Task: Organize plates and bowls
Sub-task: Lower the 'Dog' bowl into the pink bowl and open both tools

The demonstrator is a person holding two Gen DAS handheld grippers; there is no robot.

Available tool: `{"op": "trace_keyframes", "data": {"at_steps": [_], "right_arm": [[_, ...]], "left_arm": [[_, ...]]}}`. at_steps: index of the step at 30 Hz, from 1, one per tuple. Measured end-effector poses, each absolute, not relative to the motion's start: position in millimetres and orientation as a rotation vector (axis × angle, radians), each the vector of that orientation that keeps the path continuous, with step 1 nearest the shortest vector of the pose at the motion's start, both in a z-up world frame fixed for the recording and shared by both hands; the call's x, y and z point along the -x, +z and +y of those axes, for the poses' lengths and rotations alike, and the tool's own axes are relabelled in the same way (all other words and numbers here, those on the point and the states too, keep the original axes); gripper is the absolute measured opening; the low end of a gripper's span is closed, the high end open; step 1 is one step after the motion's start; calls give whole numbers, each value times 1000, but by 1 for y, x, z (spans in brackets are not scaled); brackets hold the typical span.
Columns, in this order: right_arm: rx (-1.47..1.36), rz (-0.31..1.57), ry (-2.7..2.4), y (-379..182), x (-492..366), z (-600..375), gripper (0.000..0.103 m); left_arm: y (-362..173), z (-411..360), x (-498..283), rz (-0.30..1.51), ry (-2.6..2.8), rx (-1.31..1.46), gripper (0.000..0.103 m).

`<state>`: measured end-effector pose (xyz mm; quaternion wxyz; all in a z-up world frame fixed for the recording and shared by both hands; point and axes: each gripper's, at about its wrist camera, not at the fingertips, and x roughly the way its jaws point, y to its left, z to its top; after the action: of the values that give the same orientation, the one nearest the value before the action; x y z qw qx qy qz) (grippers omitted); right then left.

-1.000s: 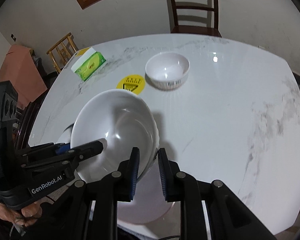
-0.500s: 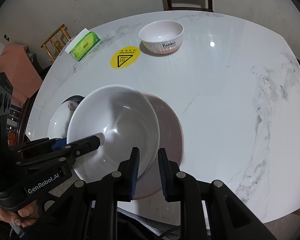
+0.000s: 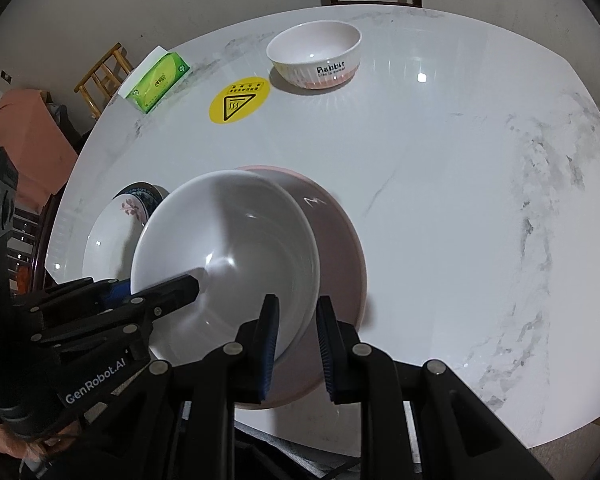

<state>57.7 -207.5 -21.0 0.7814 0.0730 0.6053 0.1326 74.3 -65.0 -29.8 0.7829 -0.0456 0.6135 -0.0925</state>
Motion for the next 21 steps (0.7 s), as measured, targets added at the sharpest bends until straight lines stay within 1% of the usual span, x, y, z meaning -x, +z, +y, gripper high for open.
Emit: {"op": "trace_keyframes", "data": {"at_steps": [13, 19, 20, 21], "right_arm": [[-145, 1319, 274, -26, -62, -204, 20], [-146, 1339, 279, -31, -65, -201, 22], [-145, 1340, 276, -31, -65, -200, 22], [-140, 1339, 274, -32, -65, -199, 22]], "left_arm": [[-32, -68, -78, 1327, -187, 75, 16], [-31, -70, -81, 1329, -186, 68, 29], [-31, -70, -81, 1328, -187, 70, 33], [-31, -70, -81, 1327, -189, 72, 34]]}}
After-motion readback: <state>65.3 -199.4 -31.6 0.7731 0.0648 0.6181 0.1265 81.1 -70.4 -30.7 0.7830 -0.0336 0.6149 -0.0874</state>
